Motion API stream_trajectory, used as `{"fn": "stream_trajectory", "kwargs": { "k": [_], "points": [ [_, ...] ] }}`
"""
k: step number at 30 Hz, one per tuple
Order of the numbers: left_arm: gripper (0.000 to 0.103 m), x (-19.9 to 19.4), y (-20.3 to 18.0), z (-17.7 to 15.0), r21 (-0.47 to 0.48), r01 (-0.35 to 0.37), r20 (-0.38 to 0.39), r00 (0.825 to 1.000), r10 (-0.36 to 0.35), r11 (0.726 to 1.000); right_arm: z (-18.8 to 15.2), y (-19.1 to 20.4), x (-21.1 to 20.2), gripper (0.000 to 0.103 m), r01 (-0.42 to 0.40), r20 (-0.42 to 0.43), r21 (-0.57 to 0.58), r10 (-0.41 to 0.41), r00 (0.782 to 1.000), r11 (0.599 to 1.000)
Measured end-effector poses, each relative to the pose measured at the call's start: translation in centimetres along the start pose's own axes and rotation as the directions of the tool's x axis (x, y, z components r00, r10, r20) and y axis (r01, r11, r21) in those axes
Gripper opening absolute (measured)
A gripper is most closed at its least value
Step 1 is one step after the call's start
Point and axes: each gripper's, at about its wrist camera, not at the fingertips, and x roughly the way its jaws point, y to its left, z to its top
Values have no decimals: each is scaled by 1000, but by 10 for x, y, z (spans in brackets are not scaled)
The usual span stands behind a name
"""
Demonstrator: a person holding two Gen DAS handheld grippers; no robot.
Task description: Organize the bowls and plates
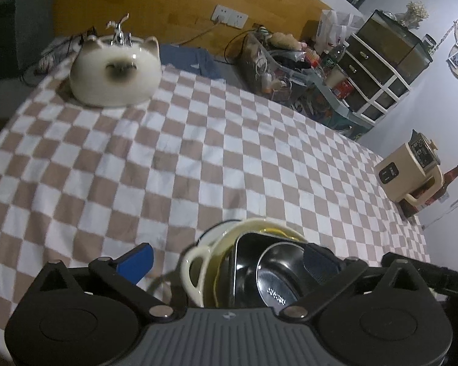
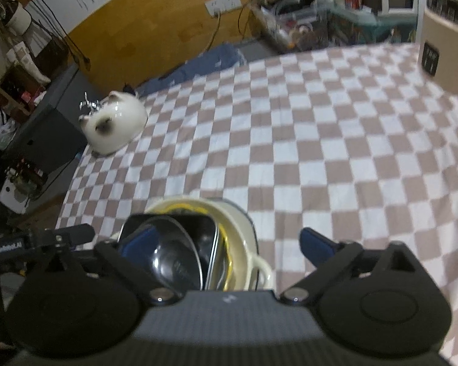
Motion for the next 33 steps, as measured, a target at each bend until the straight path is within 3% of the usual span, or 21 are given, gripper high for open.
{"fn": "stream_trajectory", "kwargs": {
  "k": [7,16,22,33],
  "points": [
    [103,-27,-13,7,60,-55,86,995,50,997,3,15,-30,103,44,134,-37,-39,990,998],
    [103,-66,-26,5,80,-83,169,983,69,993,0,22,-71,103,32,252,-62,-15,968,998],
    [103,-79,-36,-10,136,-114,183,979,88,984,-22,27,-95,102,41,282,-84,-15,959,996],
    [103,-99,-46,-50,121,-163,178,974,140,979,-49,23,-108,102,68,272,-87,-42,961,994]
  ]
}}
